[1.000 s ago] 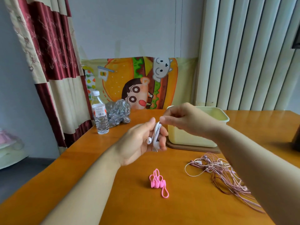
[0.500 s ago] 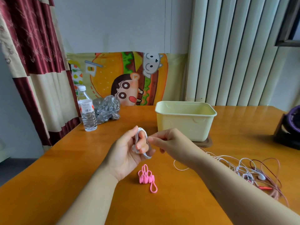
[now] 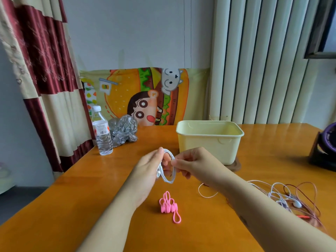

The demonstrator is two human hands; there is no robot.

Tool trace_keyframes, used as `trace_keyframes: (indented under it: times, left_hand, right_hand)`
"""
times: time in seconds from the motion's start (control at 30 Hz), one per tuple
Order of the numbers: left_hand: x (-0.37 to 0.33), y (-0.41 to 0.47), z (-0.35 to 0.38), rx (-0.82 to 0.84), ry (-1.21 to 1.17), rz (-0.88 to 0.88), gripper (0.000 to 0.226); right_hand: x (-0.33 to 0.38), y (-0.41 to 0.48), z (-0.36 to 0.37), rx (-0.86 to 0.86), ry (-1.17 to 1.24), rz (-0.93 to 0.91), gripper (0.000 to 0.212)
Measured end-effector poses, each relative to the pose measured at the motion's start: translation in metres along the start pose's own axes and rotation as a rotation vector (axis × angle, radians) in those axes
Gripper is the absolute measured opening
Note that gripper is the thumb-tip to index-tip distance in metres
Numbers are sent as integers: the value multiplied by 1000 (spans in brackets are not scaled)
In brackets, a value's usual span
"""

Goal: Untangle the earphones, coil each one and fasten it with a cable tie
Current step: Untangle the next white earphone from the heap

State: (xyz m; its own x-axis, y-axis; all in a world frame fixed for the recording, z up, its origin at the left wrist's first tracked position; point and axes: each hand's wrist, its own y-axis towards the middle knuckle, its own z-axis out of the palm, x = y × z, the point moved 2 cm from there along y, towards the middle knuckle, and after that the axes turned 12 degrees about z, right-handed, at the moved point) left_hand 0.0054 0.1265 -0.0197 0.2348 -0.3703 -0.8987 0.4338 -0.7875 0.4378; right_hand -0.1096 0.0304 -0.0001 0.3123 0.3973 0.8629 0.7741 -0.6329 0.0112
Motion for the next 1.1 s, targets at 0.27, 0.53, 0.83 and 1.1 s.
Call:
trace_keyframes:
  times: [0.27,0.53,0.83,1.1]
  left_hand:
    - [-4,-1,-10,16,398,90,36]
    - [4,-10,6,-108,291,15,36]
    - [7,-13,4,73,285,-7,34]
    - [1,-25,0,266,18,-134,43]
  right_hand:
    - [3,2,10,66,160,80,22]
    - [5,0,21,12,26,-8,29]
    - [0,-7,13,52,-29,-79,23]
    - [5,-11,2,159,-103,-57,35]
